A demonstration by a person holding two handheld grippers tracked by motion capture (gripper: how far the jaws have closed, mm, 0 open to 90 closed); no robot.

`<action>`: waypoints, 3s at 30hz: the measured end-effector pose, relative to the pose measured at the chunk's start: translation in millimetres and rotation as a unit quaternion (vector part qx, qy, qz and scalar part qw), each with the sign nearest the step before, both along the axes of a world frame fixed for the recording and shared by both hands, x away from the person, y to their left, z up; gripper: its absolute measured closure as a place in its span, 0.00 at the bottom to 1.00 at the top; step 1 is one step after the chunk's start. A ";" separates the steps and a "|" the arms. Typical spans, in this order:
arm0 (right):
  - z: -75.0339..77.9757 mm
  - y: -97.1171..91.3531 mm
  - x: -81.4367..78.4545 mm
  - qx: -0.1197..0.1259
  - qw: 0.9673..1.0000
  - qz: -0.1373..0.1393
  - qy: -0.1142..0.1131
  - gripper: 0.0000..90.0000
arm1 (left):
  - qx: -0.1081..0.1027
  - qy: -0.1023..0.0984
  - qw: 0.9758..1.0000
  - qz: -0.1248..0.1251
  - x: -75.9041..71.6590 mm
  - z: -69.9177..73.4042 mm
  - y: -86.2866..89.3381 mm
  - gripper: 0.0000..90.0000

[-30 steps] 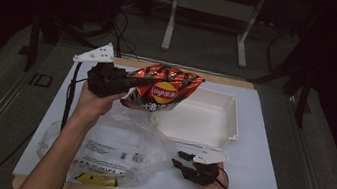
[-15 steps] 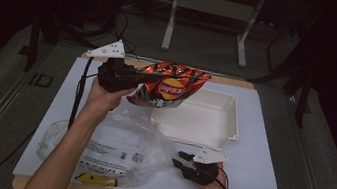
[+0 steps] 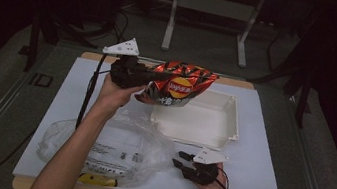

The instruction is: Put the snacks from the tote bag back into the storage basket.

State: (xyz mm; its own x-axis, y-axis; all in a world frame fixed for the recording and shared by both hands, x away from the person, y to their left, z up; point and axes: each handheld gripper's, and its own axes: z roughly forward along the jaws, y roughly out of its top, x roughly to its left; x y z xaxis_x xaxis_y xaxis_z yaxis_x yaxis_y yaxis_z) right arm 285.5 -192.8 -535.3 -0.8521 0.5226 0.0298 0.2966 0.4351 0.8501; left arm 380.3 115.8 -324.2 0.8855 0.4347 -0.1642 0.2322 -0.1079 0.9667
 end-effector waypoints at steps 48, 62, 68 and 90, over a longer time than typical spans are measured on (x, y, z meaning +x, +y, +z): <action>-0.4 -1.2 -1.4 0.006 1.000 0.003 -0.006 0.66 | -0.012 0.042 0.999 -0.007 56.3 -19.8 -51.9 0.98; -0.4 -1.4 -1.5 0.007 1.000 0.006 -0.005 0.66 | -0.005 0.047 0.999 -0.006 65.6 -24.2 -65.7 0.98; -0.6 -0.9 -1.2 0.003 1.000 0.008 -0.006 0.66 | 0.002 0.050 0.999 -0.001 68.0 -26.3 -69.2 0.98; -0.5 -1.3 -1.6 0.005 1.000 0.008 -0.006 0.66 | 0.000 0.103 0.995 0.016 96.6 -62.6 -76.3 0.98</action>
State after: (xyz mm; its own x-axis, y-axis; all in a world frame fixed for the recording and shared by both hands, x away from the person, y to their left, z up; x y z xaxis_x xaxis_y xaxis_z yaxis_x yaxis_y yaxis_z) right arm 283.9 -194.1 -535.9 -0.8606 0.5086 0.0252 0.2796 0.4305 0.8582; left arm 476.9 39.5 -386.8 0.8189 0.4624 -0.3400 0.4280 -0.0971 0.8986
